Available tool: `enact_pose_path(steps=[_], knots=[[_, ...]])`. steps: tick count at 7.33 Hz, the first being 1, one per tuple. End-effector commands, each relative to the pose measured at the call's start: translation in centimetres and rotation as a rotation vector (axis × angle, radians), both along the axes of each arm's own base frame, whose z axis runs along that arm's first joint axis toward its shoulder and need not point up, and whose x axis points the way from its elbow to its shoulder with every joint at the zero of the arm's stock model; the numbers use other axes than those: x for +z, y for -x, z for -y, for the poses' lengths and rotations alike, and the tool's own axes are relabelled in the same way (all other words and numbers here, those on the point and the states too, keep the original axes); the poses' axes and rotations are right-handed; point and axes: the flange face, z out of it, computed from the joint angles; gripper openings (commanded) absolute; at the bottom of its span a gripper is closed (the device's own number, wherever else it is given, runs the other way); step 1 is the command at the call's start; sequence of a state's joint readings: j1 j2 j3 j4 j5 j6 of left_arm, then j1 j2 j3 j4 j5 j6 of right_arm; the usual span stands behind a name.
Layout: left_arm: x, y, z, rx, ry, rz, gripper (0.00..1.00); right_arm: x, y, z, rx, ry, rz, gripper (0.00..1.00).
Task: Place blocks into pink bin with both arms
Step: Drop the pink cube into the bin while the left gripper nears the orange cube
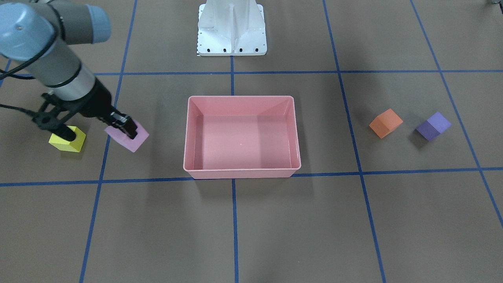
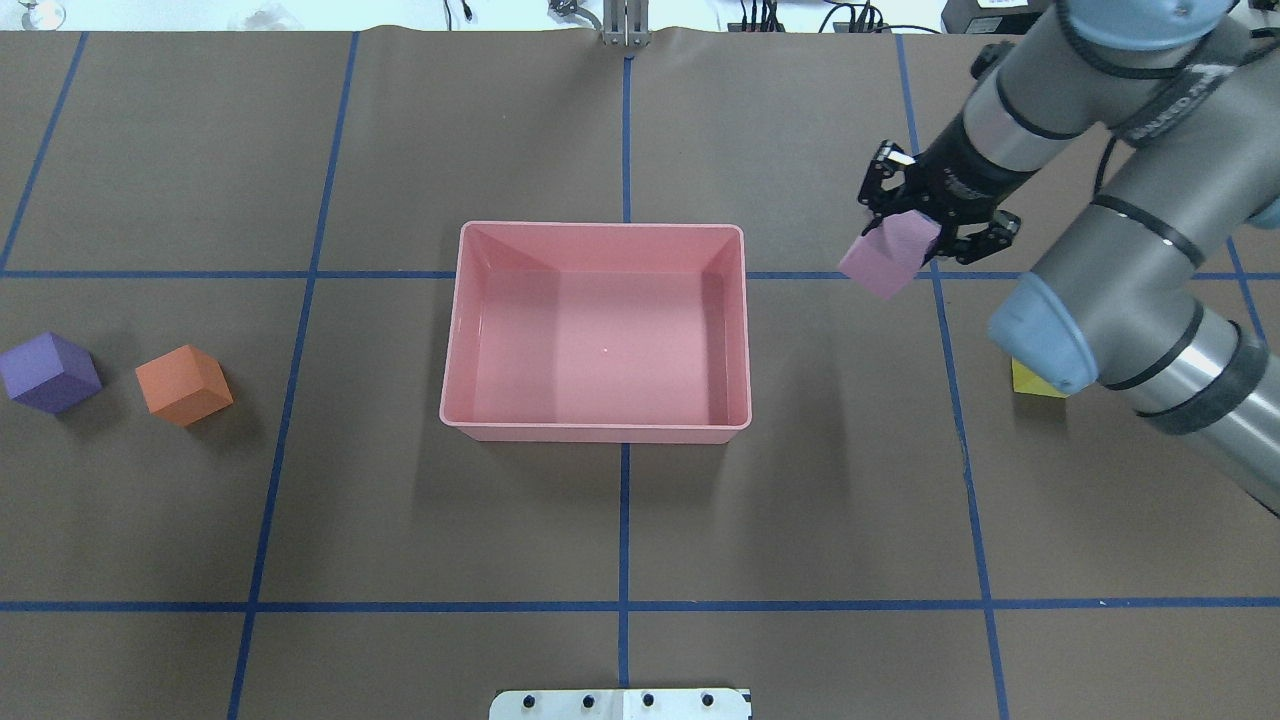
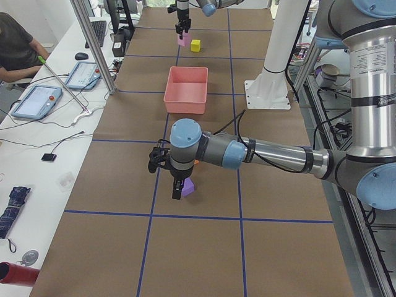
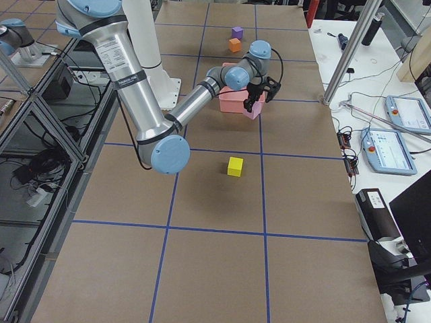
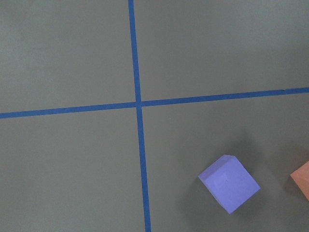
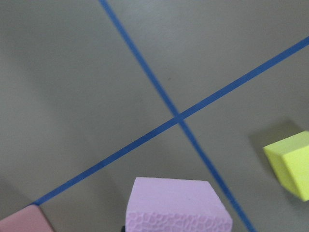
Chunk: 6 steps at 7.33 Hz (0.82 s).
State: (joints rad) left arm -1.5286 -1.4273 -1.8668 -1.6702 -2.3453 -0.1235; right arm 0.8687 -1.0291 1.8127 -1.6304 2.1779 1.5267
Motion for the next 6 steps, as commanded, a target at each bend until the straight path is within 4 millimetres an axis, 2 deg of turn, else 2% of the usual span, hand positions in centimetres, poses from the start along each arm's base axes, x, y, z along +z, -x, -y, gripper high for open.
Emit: enact_pose_path(steps=[1, 2, 4, 5, 6], knots=[[-0.3, -0.1, 0.6, 0.001, -0.006, -0.001, 1.0, -7.9, 8.8, -1.1, 0.013, 0.029, 0.054, 0.0], [-0.8, -0.3, 1.2, -0.035, 0.022, -0.011, 1.0, -7.9, 11.8, -2.3, -0.008, 0.017, 0.068, 0.0], [-3.7, -5.3, 3.8, -0.078, 0.112, -0.047, 1.0, -7.4, 15.6, -4.9, -0.024, 0.002, 0.048, 0.0], [-5.5, -9.0, 5.0, -0.135, 0.212, -0.074, 1.0, -6.9, 16.6, -5.2, -0.032, 0.006, 0.035, 0.56], [-7.1, -12.5, 5.7, -0.166, 0.281, -0.092, 1.0, -6.5, 17.0, -5.2, -0.037, 0.009, 0.028, 0.76]])
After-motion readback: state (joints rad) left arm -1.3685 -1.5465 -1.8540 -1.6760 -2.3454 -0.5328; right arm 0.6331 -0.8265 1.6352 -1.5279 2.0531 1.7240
